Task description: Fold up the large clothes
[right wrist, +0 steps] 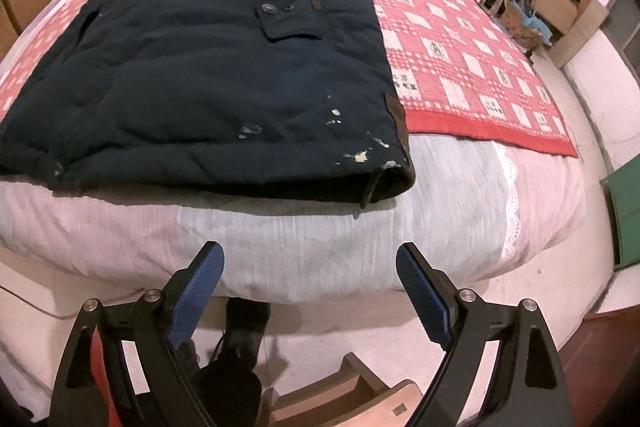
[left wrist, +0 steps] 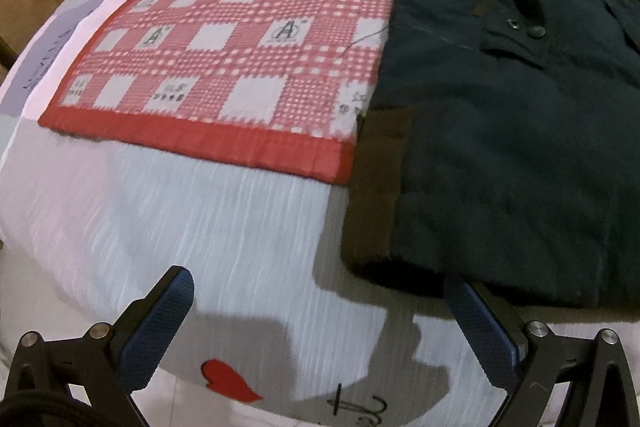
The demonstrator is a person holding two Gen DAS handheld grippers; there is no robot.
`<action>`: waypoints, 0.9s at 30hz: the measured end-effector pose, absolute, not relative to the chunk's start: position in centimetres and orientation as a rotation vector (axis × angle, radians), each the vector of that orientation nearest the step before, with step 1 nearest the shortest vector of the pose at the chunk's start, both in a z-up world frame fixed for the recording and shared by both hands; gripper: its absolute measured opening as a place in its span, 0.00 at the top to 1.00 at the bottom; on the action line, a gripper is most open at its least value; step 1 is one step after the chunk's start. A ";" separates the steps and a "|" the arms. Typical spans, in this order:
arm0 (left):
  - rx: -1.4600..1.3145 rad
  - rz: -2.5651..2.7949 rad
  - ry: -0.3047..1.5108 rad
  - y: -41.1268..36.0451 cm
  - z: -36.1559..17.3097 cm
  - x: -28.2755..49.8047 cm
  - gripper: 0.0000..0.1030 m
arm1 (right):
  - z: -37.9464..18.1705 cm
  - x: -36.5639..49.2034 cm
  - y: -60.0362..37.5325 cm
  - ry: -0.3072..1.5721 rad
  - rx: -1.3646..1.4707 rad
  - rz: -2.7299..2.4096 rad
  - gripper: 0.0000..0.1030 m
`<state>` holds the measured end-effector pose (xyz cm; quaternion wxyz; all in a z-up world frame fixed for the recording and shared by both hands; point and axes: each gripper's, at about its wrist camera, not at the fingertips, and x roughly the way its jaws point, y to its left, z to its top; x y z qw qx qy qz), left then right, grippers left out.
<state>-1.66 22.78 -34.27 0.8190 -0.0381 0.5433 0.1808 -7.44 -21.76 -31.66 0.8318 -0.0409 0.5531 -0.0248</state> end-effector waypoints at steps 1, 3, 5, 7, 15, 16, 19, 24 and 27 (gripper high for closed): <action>-0.085 0.384 1.159 22.8 -34.4 -1.6 0.00 | -31.7 -7.4 -22.0 1.173 -0.080 -0.057 0.13; -0.086 0.382 1.164 22.9 -34.6 -1.3 0.00 | -31.7 -7.3 -22.3 1.174 -0.052 -0.071 0.13; -0.077 0.380 1.172 22.9 -34.9 -1.1 0.00 | -31.7 -7.1 -22.7 1.171 -0.038 -0.084 0.13; -0.072 0.375 1.180 22.9 -35.2 -0.8 0.00 | -31.7 -7.0 -23.1 1.171 -0.020 -0.097 0.13; -0.056 0.372 1.193 22.9 -35.7 0.5 0.00 | -31.9 -6.4 -24.4 1.171 0.020 -0.145 0.13; -0.053 0.370 1.192 22.9 -35.7 0.6 0.00 | -32.0 -6.4 -24.6 1.173 0.020 -0.150 0.13; -0.052 0.367 1.186 23.1 -35.7 1.0 0.00 | -32.4 -6.1 -25.1 1.174 0.013 -0.169 0.13; -0.047 0.368 1.157 23.0 -35.4 1.6 0.00 | -33.0 -5.2 -27.3 1.162 0.010 -0.245 0.13; -0.052 0.372 1.136 23.0 -35.1 1.8 0.00 | -33.2 -4.9 -29.2 1.151 0.029 -0.306 0.13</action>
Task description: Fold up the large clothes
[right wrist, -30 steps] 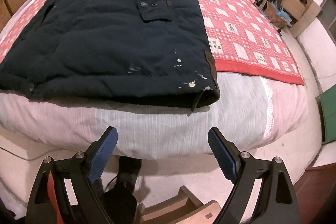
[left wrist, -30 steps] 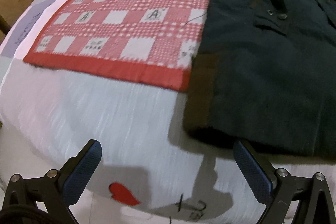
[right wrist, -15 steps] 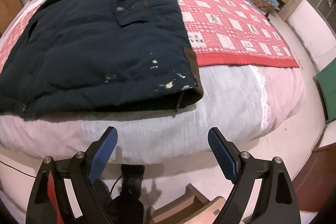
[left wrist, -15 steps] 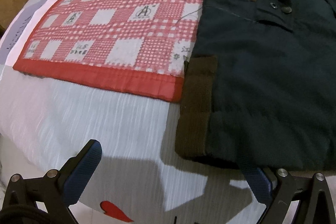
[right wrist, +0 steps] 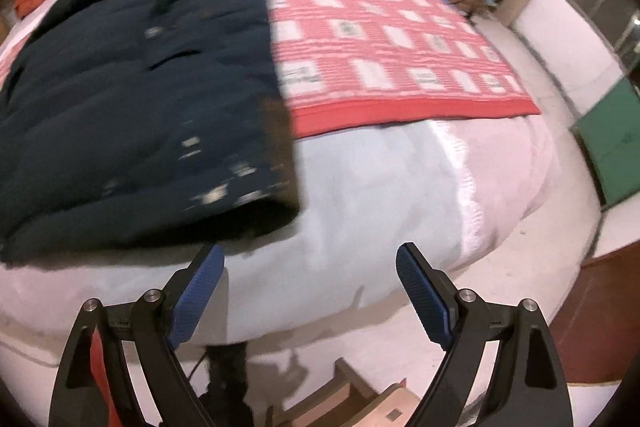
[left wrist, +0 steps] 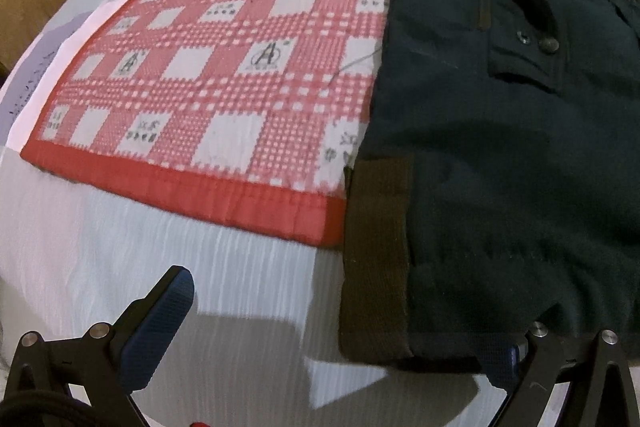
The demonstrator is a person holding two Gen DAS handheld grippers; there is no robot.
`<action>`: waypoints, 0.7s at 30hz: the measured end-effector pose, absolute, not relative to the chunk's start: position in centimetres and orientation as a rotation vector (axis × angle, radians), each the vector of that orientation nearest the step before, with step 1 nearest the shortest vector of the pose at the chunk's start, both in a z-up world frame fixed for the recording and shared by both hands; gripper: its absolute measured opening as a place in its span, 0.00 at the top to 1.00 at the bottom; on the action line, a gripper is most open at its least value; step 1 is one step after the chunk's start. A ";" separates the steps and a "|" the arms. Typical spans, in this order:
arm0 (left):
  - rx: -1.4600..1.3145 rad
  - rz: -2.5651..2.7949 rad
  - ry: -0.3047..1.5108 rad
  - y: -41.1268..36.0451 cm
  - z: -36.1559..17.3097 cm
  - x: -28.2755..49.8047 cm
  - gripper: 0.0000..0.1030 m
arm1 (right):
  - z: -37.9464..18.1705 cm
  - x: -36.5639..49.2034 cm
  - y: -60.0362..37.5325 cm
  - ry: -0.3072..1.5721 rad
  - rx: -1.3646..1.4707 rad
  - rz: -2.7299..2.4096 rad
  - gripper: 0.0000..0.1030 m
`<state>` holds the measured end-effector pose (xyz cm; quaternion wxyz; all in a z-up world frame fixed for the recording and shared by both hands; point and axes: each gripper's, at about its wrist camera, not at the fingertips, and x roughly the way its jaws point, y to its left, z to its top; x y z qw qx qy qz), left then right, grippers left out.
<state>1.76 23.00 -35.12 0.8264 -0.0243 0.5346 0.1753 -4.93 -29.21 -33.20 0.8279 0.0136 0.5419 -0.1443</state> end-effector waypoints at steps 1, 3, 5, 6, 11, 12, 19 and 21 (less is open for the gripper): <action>-0.055 0.372 1.129 23.0 -35.0 1.8 0.00 | -33.2 -4.9 -29.7 1.152 0.050 -0.316 0.13; -0.061 0.371 1.124 23.0 -34.9 1.9 0.00 | -33.3 -5.0 -30.3 1.147 0.055 -0.329 0.13; -0.066 0.373 1.123 22.9 -34.9 1.9 0.00 | -33.5 -5.0 -30.2 1.153 0.030 -0.318 0.13; -0.070 0.372 1.122 22.9 -34.9 2.0 0.00 | -33.7 -5.0 -30.0 1.156 0.008 -0.308 0.13; -0.081 0.367 1.103 22.6 -34.5 2.3 0.00 | -33.7 -4.8 -28.8 1.124 -0.008 -0.260 0.13; -0.082 0.364 1.096 22.5 -34.4 2.3 0.00 | -33.5 -4.4 -28.7 1.106 -0.014 -0.266 0.13; -0.095 0.412 1.049 24.0 -33.8 2.9 0.00 | -33.2 -2.7 -32.0 1.020 0.113 -0.377 0.09; -0.121 0.391 1.059 24.4 -34.3 2.9 0.00 | -33.1 -2.5 -31.2 1.018 0.090 -0.354 0.09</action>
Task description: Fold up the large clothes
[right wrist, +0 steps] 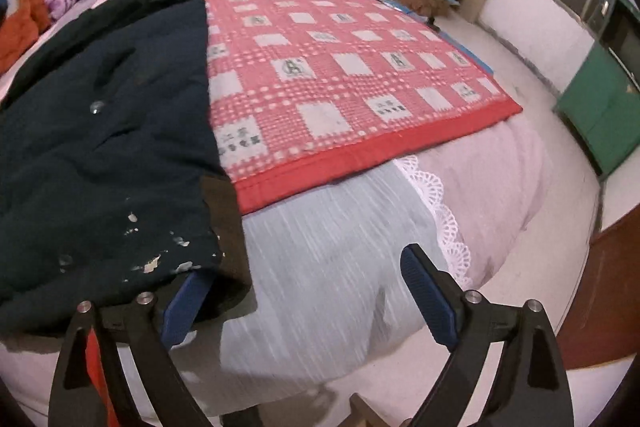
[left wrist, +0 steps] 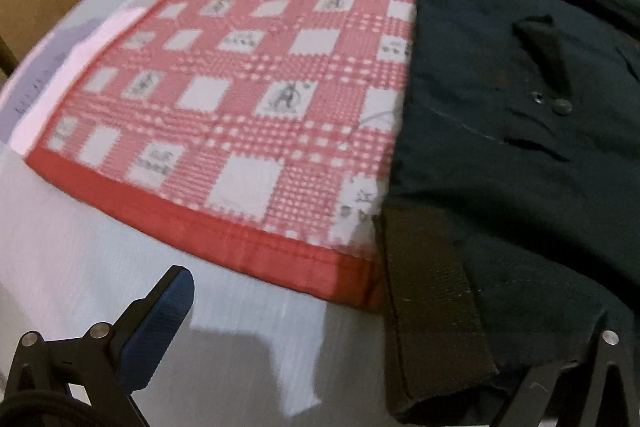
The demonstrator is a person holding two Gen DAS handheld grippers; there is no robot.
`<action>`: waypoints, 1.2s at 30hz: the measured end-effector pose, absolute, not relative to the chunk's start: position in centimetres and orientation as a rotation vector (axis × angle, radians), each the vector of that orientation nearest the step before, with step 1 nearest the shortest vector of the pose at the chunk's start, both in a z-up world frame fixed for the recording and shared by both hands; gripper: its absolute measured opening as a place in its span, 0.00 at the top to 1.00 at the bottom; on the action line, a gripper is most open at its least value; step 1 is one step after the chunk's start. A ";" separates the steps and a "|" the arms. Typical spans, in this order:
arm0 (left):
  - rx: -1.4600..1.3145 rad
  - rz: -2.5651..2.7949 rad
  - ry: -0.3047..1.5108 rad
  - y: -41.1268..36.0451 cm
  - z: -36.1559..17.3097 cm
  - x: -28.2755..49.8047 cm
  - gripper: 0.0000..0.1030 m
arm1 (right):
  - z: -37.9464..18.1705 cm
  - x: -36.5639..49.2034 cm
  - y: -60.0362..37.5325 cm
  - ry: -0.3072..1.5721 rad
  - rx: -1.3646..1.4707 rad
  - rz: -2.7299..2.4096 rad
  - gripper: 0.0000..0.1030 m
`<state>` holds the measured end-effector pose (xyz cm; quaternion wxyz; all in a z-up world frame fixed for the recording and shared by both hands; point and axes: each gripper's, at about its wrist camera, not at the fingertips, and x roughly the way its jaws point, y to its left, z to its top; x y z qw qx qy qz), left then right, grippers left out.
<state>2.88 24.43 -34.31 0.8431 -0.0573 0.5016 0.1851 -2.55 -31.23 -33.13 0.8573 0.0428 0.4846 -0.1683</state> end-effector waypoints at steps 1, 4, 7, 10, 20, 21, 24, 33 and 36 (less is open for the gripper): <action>-0.112 0.384 1.061 24.3 -34.4 2.9 0.00 | -33.2 -2.5 -30.8 1.019 0.081 -0.335 0.09; -0.079 0.361 1.054 23.7 -34.4 2.9 0.00 | -33.4 -2.0 -30.1 1.025 0.064 -0.305 0.10; -0.070 0.352 1.041 23.8 -33.8 1.7 0.01 | -33.2 -1.7 -30.5 1.014 0.047 -0.328 0.10; -0.012 0.360 1.060 24.1 -33.8 0.4 0.01 | -33.1 -1.9 -31.0 1.006 0.071 -0.321 0.10; 0.009 0.207 1.033 22.0 -35.3 4.4 0.01 | -35.4 0.5 -29.2 1.072 0.036 -0.283 0.10; 0.039 0.192 1.029 21.7 -35.5 4.8 0.01 | -35.7 0.8 -29.2 1.076 0.024 -0.272 0.10; 0.081 0.181 1.007 22.1 -35.7 5.2 0.01 | -35.4 1.1 -31.2 1.050 0.042 -0.363 0.10; 0.000 0.143 1.016 21.1 -36.7 6.3 0.10 | -36.4 2.1 -29.8 1.095 0.079 -0.252 0.27; -0.057 0.081 1.038 21.1 -36.9 6.4 0.41 | -36.6 2.6 -30.7 1.110 0.146 -0.233 0.39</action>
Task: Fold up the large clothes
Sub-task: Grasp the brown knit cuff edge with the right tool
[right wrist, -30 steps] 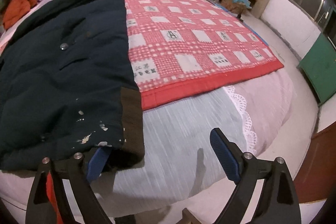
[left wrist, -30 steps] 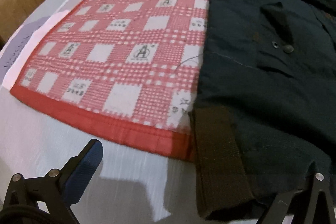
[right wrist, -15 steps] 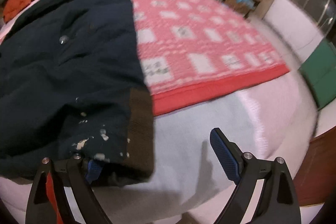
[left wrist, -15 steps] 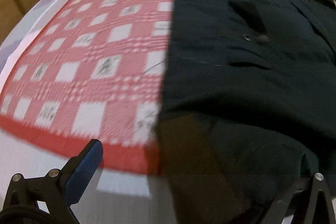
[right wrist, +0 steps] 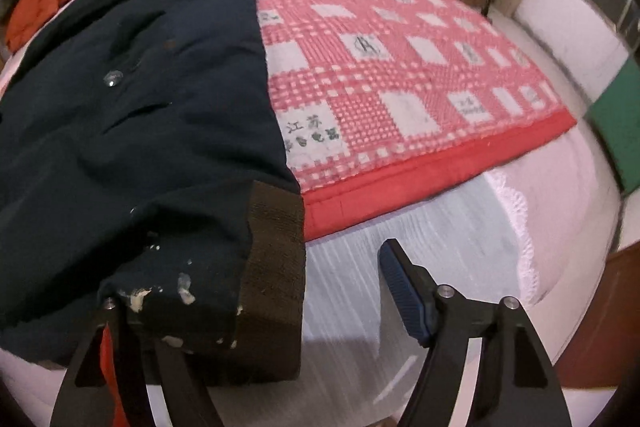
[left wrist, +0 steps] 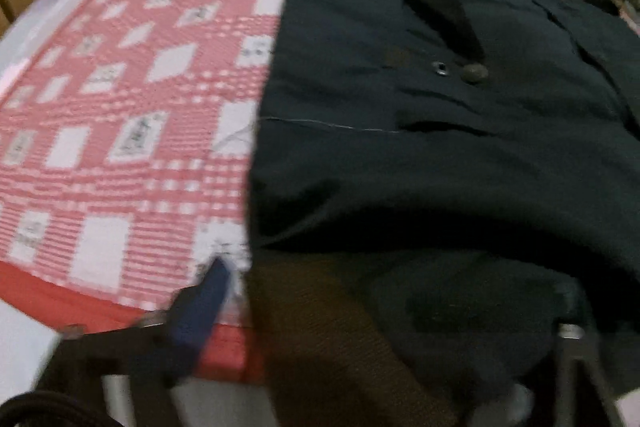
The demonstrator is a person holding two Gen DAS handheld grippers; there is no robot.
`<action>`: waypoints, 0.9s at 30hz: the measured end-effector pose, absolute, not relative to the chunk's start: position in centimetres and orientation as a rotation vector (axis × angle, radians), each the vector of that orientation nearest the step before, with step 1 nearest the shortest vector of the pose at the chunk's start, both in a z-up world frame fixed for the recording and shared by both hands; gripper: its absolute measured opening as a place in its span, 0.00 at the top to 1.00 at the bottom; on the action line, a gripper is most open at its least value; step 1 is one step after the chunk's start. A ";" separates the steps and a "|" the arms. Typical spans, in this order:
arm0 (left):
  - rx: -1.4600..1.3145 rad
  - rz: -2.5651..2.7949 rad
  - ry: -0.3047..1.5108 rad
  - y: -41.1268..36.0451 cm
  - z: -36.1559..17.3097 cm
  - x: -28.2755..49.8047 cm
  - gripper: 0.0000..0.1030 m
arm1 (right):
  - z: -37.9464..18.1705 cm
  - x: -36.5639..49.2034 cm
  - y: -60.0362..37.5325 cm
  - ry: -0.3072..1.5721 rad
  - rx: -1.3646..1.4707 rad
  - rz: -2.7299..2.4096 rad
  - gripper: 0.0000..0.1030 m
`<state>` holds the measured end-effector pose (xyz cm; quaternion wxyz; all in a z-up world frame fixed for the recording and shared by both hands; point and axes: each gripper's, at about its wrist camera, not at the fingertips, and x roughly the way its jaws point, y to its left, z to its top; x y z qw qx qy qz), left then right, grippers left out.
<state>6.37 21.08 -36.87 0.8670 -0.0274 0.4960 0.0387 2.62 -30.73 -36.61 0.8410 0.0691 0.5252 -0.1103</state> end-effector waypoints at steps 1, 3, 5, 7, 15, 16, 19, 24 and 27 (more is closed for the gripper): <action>-0.054 0.083 1.036 21.2 -36.7 6.1 0.52 | -36.4 2.6 -31.0 1.103 0.165 -0.220 0.50; -0.056 0.085 1.046 22.1 -36.3 5.1 0.77 | -35.7 2.2 -31.0 1.090 0.190 -0.169 0.77; -0.092 0.089 1.049 23.7 -35.6 3.4 0.83 | -34.7 1.7 -30.5 1.069 0.179 -0.150 0.81; -0.125 0.079 1.034 24.5 -34.7 2.0 0.84 | -33.9 1.1 -30.8 1.048 0.219 -0.143 0.83; -0.152 0.083 0.971 24.1 -31.9 0.8 0.86 | -31.5 0.2 -31.1 1.007 0.261 -0.148 0.85; -0.145 0.081 0.966 24.0 -31.4 0.8 0.86 | -30.8 0.2 -31.0 0.996 0.249 -0.144 0.85; -0.132 0.069 0.963 23.8 -30.1 0.9 0.86 | -29.1 0.0 -31.2 0.978 0.224 -0.136 0.85; -0.105 0.052 0.949 23.5 -27.4 0.7 0.86 | -25.7 -0.2 -31.6 0.942 0.216 -0.119 0.86; -0.088 0.041 0.956 23.3 -25.8 0.1 0.86 | -23.7 -0.8 -31.8 0.931 0.222 -0.114 0.87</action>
